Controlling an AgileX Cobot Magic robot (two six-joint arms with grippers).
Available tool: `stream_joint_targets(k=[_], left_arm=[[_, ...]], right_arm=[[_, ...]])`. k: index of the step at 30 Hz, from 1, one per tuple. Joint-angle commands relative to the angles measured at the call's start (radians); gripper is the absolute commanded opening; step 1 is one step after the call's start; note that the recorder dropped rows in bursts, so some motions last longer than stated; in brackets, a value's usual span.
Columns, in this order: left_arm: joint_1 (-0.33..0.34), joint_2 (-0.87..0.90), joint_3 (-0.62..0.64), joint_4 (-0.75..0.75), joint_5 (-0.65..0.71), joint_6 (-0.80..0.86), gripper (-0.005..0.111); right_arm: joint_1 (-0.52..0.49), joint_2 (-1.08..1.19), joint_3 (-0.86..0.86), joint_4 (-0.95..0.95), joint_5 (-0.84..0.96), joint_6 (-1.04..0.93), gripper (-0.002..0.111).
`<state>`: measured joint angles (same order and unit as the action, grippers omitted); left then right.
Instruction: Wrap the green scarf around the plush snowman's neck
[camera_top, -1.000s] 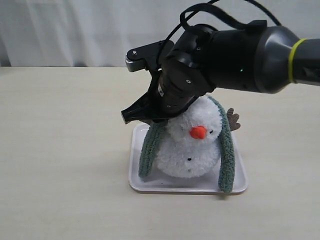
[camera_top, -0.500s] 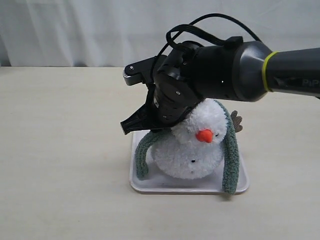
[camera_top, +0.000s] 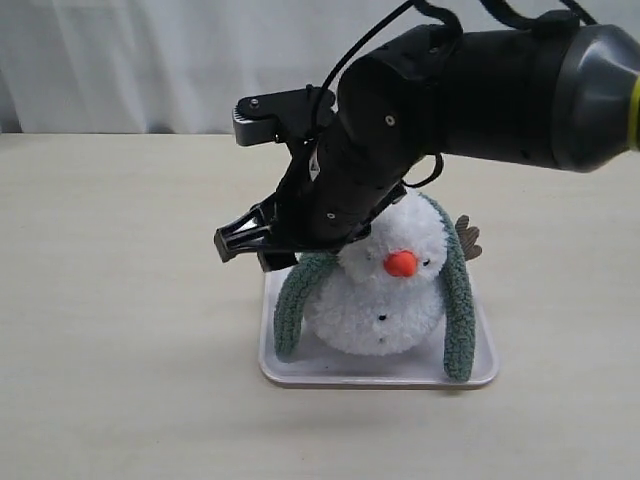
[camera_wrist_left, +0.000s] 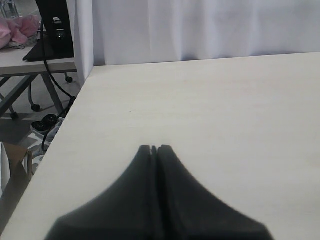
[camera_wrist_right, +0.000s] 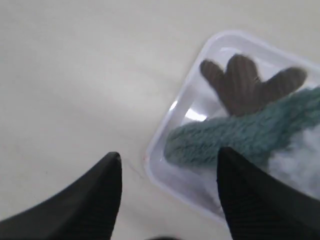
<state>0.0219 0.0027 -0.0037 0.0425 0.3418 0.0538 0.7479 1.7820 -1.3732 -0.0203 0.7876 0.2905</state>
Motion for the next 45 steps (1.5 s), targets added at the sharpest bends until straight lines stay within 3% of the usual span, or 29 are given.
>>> stream_joint_targets(k=[1,5,9,17,26,37,45], left_arm=[[0.001,-0.003,0.004,-0.001,-0.011,-0.002,0.0],[0.001,-0.003,0.004,-0.001,-0.011,-0.002,0.0],[0.001,-0.003,0.004,-0.001,-0.011,-0.002,0.0],[0.001,-0.003,0.004,-0.001,-0.011,-0.002,0.0],[0.001,-0.003,0.004,-0.001,-0.011,-0.002,0.0],[0.001,-0.003,0.004,-0.001,-0.011,-0.002,0.0],[0.001,-0.003,0.004,-0.001,-0.011,-0.002,0.0]], right_arm=[[0.057,-0.011,0.03,0.079,0.072,-0.06,0.056],[0.141,-0.016,0.101,-0.03,-0.039,0.056,0.056],[0.205,-0.017,0.182,-0.251,-0.182,0.304,0.056],[0.211,-0.017,0.324,-0.598,-0.22,0.701,0.056],[0.205,-0.015,0.397,-0.622,-0.467,0.831,0.056],[0.138,-0.015,0.398,-0.622,-0.426,0.853,0.056],[0.122,0.028,0.396,-0.622,-0.56,0.862,0.056]])
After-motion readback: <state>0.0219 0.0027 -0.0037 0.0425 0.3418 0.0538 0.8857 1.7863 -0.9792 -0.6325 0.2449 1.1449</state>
